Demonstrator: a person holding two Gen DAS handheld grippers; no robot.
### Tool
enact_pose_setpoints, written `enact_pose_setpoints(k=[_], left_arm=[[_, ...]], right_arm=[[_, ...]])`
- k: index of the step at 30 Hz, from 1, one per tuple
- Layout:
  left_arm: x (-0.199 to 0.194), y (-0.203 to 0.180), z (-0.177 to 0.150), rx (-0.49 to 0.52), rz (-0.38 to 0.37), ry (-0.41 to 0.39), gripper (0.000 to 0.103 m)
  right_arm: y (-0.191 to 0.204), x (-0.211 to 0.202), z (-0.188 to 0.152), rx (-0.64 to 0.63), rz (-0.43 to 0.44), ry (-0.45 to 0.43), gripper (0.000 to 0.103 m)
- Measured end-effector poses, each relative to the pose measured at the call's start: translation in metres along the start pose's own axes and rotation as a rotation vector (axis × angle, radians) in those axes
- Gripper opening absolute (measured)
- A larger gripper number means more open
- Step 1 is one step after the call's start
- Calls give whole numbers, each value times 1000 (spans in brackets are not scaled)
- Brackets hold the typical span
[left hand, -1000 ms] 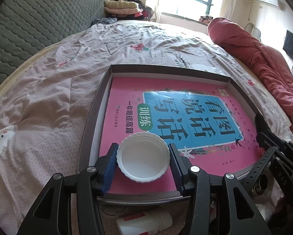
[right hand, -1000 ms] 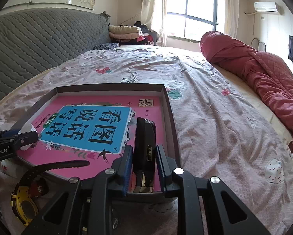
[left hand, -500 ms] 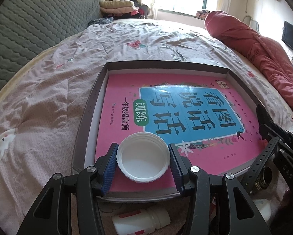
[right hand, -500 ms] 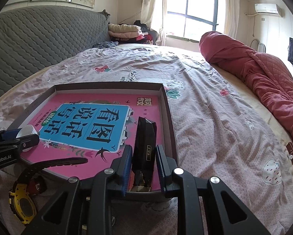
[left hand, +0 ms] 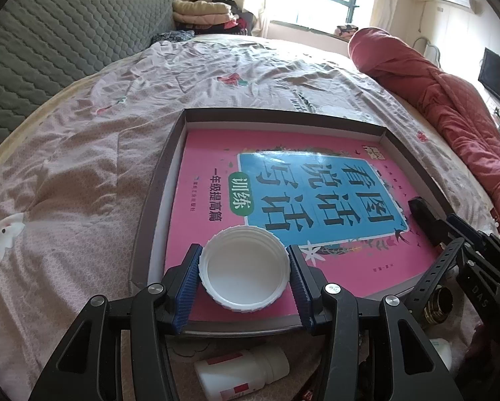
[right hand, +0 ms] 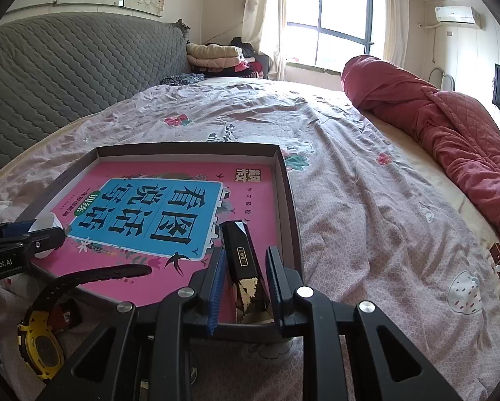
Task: Organize rigid objects
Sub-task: 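Carry the white lid over the tray while the right gripper carries the lighter there, then open the left gripper onto the pink book while the right gripper releases the lighter in the tray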
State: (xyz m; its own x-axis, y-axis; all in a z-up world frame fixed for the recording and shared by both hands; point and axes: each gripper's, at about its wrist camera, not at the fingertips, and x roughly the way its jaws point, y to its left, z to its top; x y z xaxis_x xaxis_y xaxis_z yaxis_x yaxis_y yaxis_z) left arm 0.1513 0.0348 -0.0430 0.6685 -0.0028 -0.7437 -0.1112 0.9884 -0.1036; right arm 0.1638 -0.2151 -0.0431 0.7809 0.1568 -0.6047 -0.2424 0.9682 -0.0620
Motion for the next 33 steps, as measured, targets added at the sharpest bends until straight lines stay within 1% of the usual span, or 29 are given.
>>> enact_pose_setpoints(k=[3, 5, 10, 14, 17, 26, 33], left_arm=[[-1, 1, -1, 1, 8, -1, 52], [-1, 1, -1, 0, 9, 1, 52], [-2, 1, -1, -3, 8, 0, 58], [-2, 2, 0, -6, 1, 0, 58], [-5, 3, -1, -9, -3, -5, 59], [-11, 6, -1, -28, -30, 1, 63], [-24, 10, 4, -39, -41, -35, 64]], right_arm=[[-1, -1, 0, 8, -5, -3, 25], [-4, -2, 1, 21, 7, -6, 25], [-5, -2, 2, 28, 14, -8, 25], [-6, -3, 3, 33, 12, -12, 26], [-8, -4, 3, 44, 10, -15, 29], [-9, -5, 4, 51, 13, -17, 32], [-10, -5, 4, 54, 16, -20, 33]])
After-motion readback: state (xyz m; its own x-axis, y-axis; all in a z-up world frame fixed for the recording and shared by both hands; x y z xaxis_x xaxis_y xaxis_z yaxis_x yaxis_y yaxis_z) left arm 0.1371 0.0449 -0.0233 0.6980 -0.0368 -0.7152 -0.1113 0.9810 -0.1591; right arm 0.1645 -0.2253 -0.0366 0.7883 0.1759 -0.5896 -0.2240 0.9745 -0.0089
